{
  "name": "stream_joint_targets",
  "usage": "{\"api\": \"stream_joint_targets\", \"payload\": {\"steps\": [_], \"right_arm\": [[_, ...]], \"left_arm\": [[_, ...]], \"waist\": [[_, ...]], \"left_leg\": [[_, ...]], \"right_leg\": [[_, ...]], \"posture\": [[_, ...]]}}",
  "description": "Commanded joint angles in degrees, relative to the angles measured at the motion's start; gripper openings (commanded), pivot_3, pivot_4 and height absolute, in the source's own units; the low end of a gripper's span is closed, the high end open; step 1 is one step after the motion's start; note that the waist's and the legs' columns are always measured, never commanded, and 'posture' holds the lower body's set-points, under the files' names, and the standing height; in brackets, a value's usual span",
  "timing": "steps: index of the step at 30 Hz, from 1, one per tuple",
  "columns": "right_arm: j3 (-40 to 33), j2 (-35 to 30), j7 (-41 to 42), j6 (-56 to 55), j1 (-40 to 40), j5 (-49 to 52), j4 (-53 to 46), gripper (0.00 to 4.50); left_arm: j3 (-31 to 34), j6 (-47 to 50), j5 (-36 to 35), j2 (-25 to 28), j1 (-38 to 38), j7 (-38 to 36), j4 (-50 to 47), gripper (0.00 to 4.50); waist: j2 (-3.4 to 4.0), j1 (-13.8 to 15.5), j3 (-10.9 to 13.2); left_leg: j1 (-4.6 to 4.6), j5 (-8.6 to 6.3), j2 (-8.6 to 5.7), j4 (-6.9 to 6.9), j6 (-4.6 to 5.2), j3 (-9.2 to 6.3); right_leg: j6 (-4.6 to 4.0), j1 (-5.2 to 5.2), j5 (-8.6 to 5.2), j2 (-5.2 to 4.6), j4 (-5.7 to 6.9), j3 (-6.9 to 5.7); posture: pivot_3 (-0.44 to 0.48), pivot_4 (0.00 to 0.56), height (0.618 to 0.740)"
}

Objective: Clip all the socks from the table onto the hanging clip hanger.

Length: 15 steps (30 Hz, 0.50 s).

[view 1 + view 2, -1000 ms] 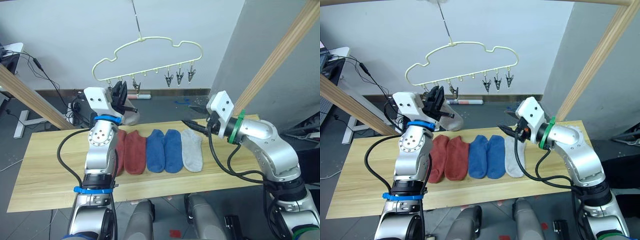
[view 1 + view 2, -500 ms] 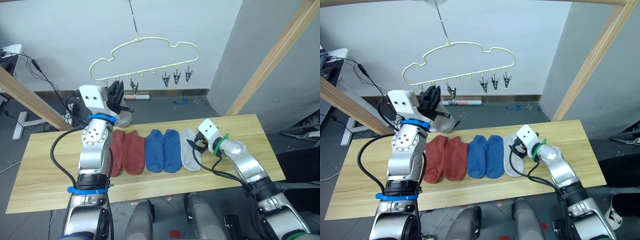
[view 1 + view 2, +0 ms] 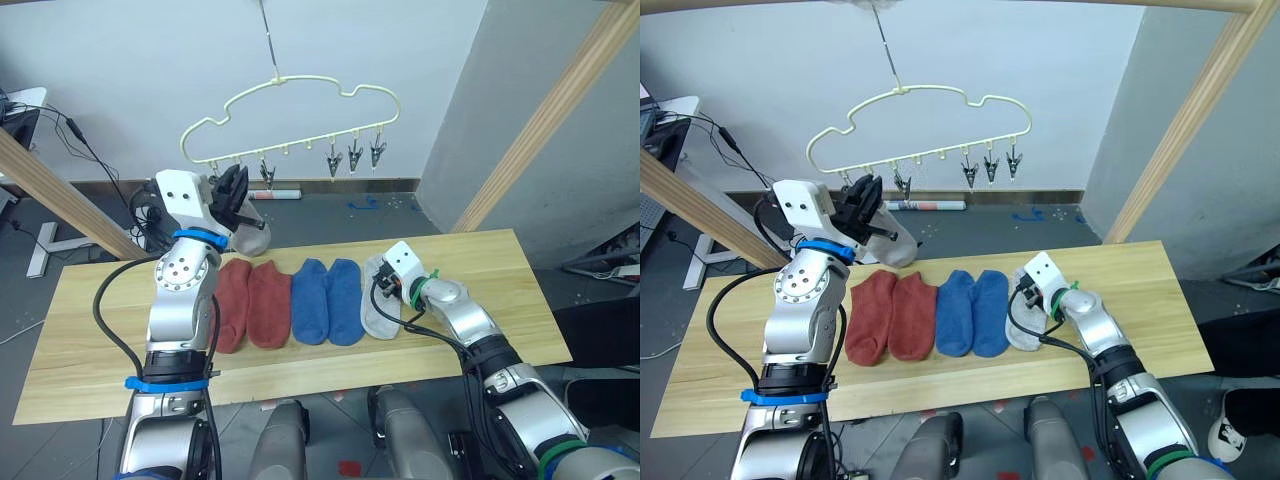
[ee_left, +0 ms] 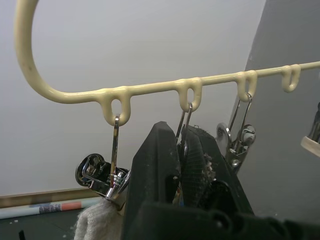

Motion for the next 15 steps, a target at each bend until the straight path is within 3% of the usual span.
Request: {"api": "stream_joint_targets", "payload": {"steps": [1, 9, 15], "right_arm": [[0.45, -1.8, 1.82, 0.99, 1.35, -1.12, -6.7, 0.02], [5.83, -6.62, 12.65, 0.76, -2.6, -2.8, -24.93, 0.0], [10.0, -2.8, 15.18, -6.48, -11.68, -4.79, -19.59, 0.0]], "left_arm": [[0.82, 2.04, -2.63, 1.3, 0.73, -2.84, -2.63, 0.1], [4.19, 14.0, -13.31, 5.07, -1.93, -8.44, -5.34, 0.1], [7.4, 23.69, -21.42, 5.5, -4.96, -8.21, -6.01, 0.1]], "waist": [[0.0, 0.0, 0.0], [0.0, -0.64, 0.01], [-0.01, -1.0, 0.0]], "left_leg": [[0.0, 0.0, 0.0, 0.0, 0.0, 0.01], [-0.02, 0.0, 0.08, -0.01, 0.0, -0.02], [-0.02, 0.03, 0.1, 0.02, -0.06, -0.1]], "right_leg": [[0.0, 0.0, 0.0, 0.0, 0.0, 0.0], [0.01, -0.04, 0.0, 0.09, 0.0, -0.02], [0.0, -0.03, 0.0, 0.15, 0.03, -0.07]], "posture": [[-0.044, 0.276, 0.74], [-0.055, 0.276, 0.74], [-0.052, 0.268, 0.74]]}}
